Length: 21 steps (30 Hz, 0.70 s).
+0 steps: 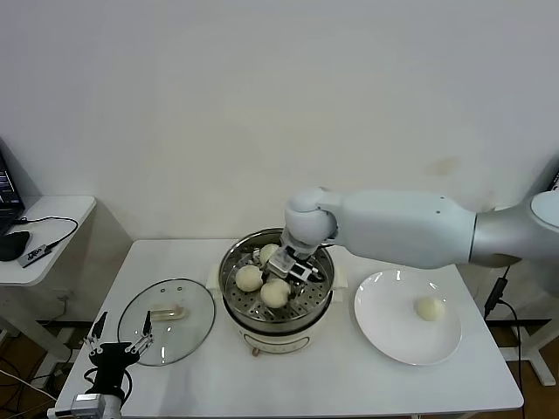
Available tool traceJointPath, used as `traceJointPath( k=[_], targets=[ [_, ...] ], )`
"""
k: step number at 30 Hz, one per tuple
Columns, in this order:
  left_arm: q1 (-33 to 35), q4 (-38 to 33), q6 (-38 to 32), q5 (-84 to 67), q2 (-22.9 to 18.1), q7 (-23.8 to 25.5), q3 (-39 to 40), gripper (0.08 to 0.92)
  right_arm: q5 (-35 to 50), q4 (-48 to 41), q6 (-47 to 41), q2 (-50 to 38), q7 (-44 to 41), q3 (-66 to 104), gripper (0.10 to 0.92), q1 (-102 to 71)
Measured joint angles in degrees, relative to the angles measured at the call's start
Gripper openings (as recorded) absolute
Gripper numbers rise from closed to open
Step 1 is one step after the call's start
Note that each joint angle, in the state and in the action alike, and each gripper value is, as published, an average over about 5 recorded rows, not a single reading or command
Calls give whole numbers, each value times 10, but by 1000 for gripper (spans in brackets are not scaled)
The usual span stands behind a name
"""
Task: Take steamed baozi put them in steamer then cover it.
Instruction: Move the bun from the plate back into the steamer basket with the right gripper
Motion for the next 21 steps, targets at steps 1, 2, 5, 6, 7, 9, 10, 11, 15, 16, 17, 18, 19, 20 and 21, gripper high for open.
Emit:
traceJointPath(
  k=[1,2,5,6,7,9,10,11,15,16,17,18,19,20,21],
  targets=[
    [0,0,0,0,0,0,0,823,-2,1,5,0,0,-1,670,0],
    [0,0,0,0,0,0,0,823,-3,2,9,1,1,-1,670,0],
    [-1,1,0,0,-1,0,1,823,-7,5,19,3,3,-2,670,-2],
    [-2,1,0,0,-1,0,1,823,-9,6,22,4,3,-2,670,-4],
    [-2,1,0,1,-1,0,1,823,-10,7,24,4,4,-2,670,-5],
    [-2,1,-1,1,-2,0,2,823,-13,9,28,5,4,-3,671,-6],
    [-2,1,-1,1,-2,0,2,823,-14,10,29,5,4,-3,673,-7],
    [-1,1,-1,1,-2,0,2,823,-15,11,31,4,3,-4,674,-7],
    [-1,1,-1,1,-2,0,2,823,-18,14,38,1,3,-6,736,-5],
    [-1,1,-1,1,-3,0,2,823,-19,14,39,0,3,-6,763,-3],
    [-1,1,-1,1,-3,0,3,823,-20,15,40,-1,3,-6,784,-2],
    [-1,1,-1,1,-3,-1,3,823,-20,16,41,-3,3,-6,797,-1],
    [-1,1,-1,1,-3,-1,4,823,-19,17,42,-4,3,-5,811,1],
    [-1,1,-1,1,-3,-1,4,823,-19,18,42,-5,4,-4,817,3],
    [-1,1,-1,1,-2,-1,4,823,-18,19,43,-7,4,-3,819,4]
  ],
)
